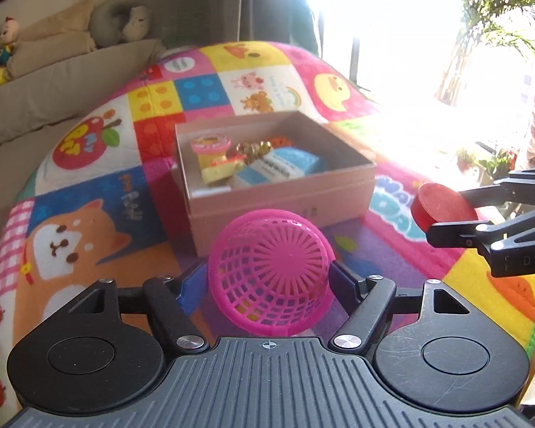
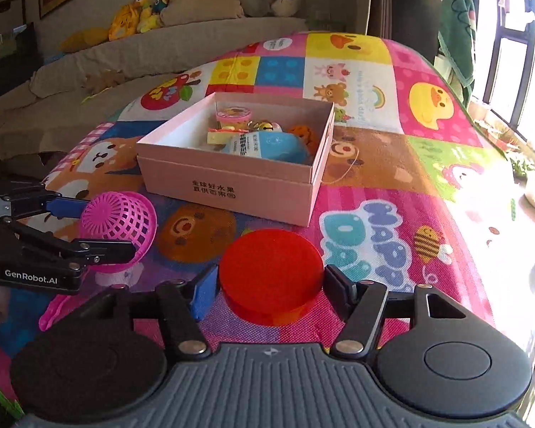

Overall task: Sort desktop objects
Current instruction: 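Drop the pink net into the pink box with the left tool while the right tool carries the lid over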

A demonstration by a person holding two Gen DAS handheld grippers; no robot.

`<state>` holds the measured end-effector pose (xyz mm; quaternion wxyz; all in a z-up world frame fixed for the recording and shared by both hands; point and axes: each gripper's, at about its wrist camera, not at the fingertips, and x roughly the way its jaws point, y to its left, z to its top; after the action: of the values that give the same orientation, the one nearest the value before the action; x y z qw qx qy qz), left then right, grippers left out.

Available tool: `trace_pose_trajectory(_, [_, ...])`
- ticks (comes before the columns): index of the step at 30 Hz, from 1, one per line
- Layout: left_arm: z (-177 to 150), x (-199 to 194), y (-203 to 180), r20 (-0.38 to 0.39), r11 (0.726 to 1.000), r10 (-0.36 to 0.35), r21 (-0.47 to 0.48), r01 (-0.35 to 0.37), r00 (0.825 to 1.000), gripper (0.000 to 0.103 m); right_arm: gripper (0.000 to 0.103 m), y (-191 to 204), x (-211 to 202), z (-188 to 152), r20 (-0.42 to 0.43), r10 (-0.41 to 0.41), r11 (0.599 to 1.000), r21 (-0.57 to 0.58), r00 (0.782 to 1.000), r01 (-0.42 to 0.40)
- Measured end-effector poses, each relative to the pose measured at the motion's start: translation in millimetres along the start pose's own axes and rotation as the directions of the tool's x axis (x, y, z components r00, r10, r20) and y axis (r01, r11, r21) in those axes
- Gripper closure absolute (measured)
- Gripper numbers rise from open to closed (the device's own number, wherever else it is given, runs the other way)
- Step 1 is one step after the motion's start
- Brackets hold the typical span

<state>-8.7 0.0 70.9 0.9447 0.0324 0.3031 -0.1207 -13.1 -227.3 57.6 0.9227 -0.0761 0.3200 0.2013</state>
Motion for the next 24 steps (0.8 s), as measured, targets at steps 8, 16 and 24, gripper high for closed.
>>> trace_pose_trajectory(8, [121,24,11,0.242,0.997,0.012,0.077,-0.032,0.97,0.025,0.039,-14,-52,57,0.264,-0.082,0.997,0.018,0.961,0.08])
trace_pose_trajectory(16, [133,149,23,-0.006,0.998,0.046,0.047,-0.046,0.999,0.018,0.039,-24,-22,52,0.196,-0.084,0.996,0.046,0.977,0.077])
trace_pose_trajectory(24, [62,80,37,0.077,0.999,0.051,-0.012,-0.05,0.996,0.006,0.039,-34,12,47,0.13,-0.085,0.995,0.062,0.988,0.078])
